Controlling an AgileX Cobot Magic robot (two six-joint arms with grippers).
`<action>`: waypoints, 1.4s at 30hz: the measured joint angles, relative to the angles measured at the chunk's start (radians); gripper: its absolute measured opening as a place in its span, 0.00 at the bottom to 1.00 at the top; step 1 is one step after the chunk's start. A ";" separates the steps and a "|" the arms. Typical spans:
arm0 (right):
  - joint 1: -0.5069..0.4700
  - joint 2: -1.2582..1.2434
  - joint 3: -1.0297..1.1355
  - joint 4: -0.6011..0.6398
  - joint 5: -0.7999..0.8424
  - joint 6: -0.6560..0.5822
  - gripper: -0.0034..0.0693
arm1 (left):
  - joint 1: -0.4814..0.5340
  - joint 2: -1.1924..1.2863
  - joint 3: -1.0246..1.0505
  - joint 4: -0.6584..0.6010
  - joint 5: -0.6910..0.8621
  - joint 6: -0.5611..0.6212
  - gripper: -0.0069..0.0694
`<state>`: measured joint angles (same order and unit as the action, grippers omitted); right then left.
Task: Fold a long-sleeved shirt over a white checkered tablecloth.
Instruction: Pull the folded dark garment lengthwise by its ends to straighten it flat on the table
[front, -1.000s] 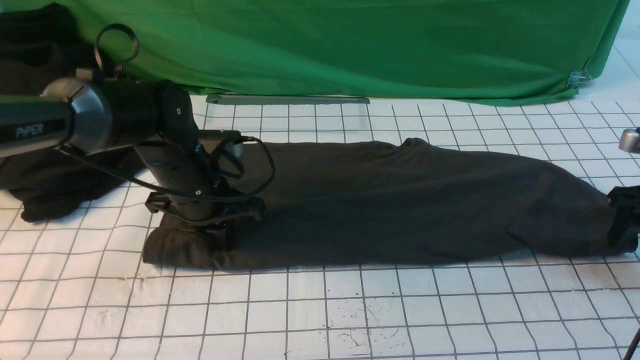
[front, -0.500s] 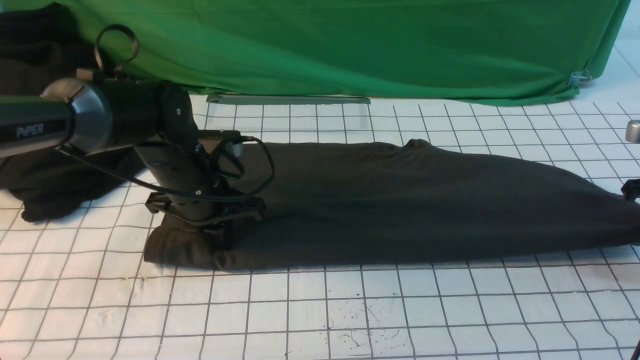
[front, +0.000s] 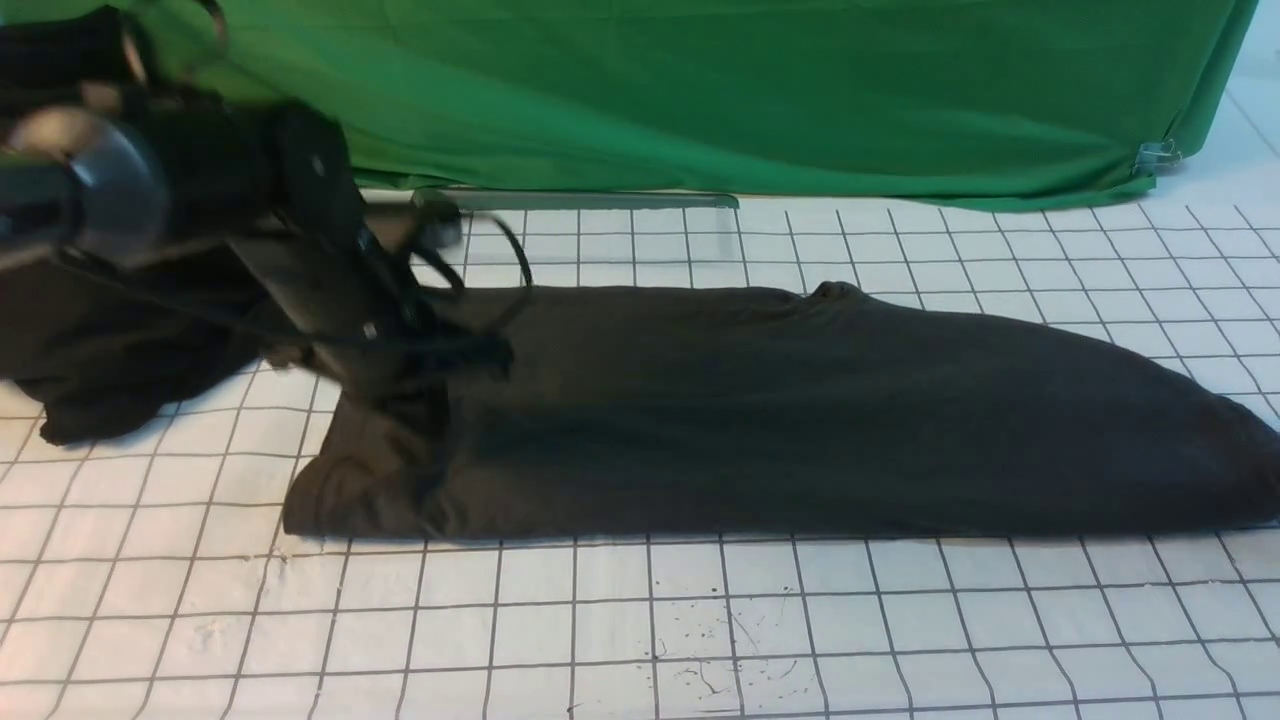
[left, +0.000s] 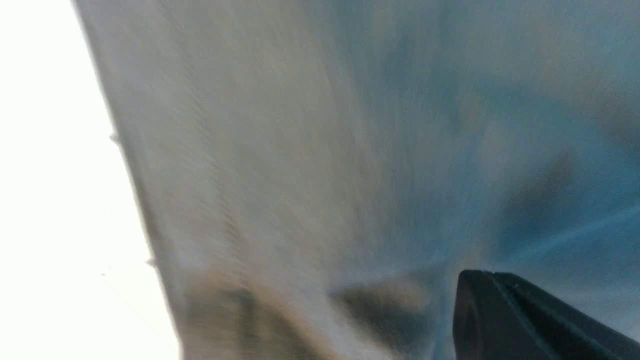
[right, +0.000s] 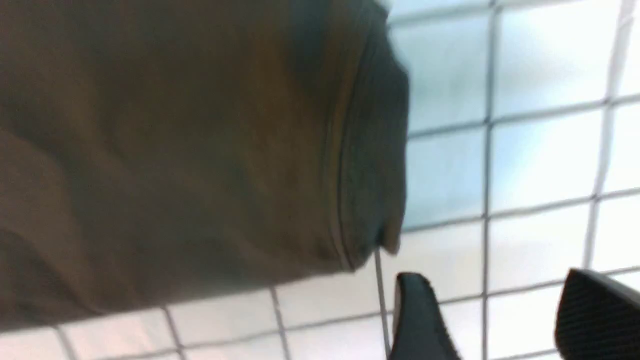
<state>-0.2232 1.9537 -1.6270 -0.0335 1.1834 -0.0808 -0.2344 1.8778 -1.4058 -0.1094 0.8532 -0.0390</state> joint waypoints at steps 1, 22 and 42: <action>0.034 -0.016 -0.052 0.042 -0.018 -0.018 0.53 | 0.032 -0.011 -0.055 0.001 0.022 -0.019 0.09; 0.464 0.369 -0.535 0.338 -0.227 -0.253 0.67 | 0.161 0.348 -0.484 0.097 0.019 -0.039 0.67; 0.481 0.442 -0.541 0.272 -0.196 -0.256 0.27 | 0.161 0.384 -0.485 0.010 -0.035 0.070 0.12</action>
<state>0.2574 2.3959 -2.1679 0.2382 0.9872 -0.3366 -0.0736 2.2616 -1.8913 -0.0995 0.8186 0.0310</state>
